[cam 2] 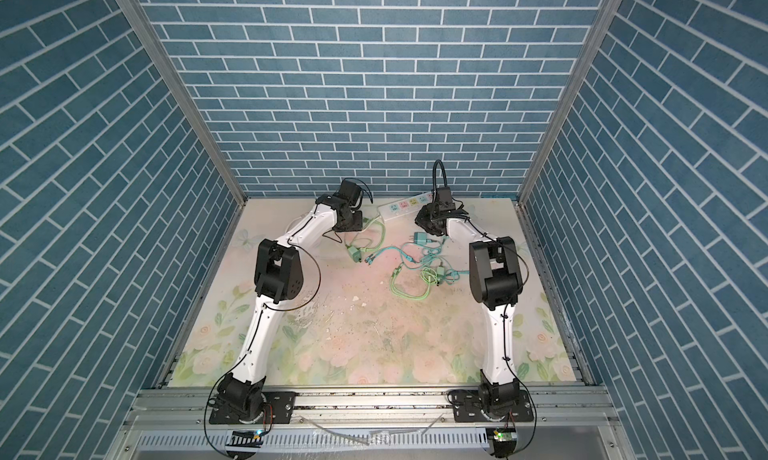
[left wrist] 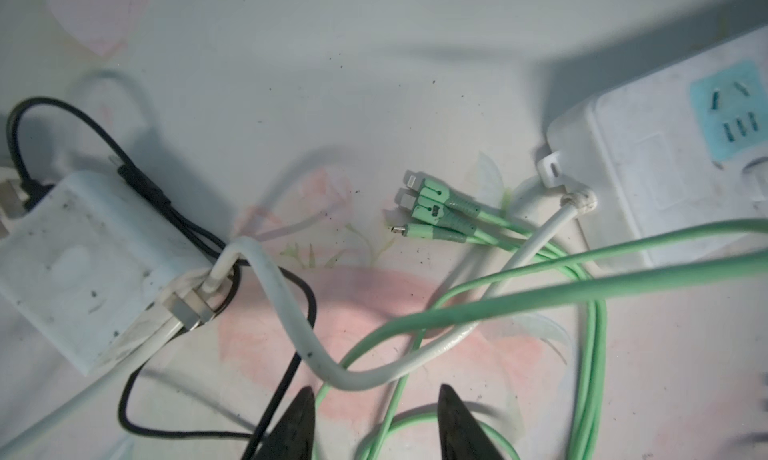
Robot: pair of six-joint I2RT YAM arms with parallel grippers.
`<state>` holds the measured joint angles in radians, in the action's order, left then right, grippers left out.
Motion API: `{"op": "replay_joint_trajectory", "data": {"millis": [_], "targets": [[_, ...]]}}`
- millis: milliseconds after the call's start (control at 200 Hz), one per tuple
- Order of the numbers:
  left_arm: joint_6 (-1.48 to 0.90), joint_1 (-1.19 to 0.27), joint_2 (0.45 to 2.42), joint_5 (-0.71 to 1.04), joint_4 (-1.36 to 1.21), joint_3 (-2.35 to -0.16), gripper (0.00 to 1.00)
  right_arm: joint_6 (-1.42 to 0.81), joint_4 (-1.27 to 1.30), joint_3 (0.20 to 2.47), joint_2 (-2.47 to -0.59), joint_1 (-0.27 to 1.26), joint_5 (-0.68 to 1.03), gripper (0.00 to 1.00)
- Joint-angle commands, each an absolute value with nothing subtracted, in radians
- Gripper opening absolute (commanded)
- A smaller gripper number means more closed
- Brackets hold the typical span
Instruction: Insert the plug
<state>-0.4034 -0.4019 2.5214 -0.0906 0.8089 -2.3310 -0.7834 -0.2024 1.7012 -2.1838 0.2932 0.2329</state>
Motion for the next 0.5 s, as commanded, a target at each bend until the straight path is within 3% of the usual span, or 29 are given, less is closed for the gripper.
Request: {"op": "replay_joint_trajectory", "data": {"millis": [0, 495], "targets": [[-0.415, -0.404, 2.544, -0.110, 0.824, -2.349, 0.46, -0.756, -0.175, 1.669, -2.131, 0.295, 0.251, 0.39], [-0.432, -0.394, 2.634, -0.106, 0.747, -2.418, 0.38, -0.739, -0.167, 1.599, -2.082, 0.278, 0.272, 0.38]]}}
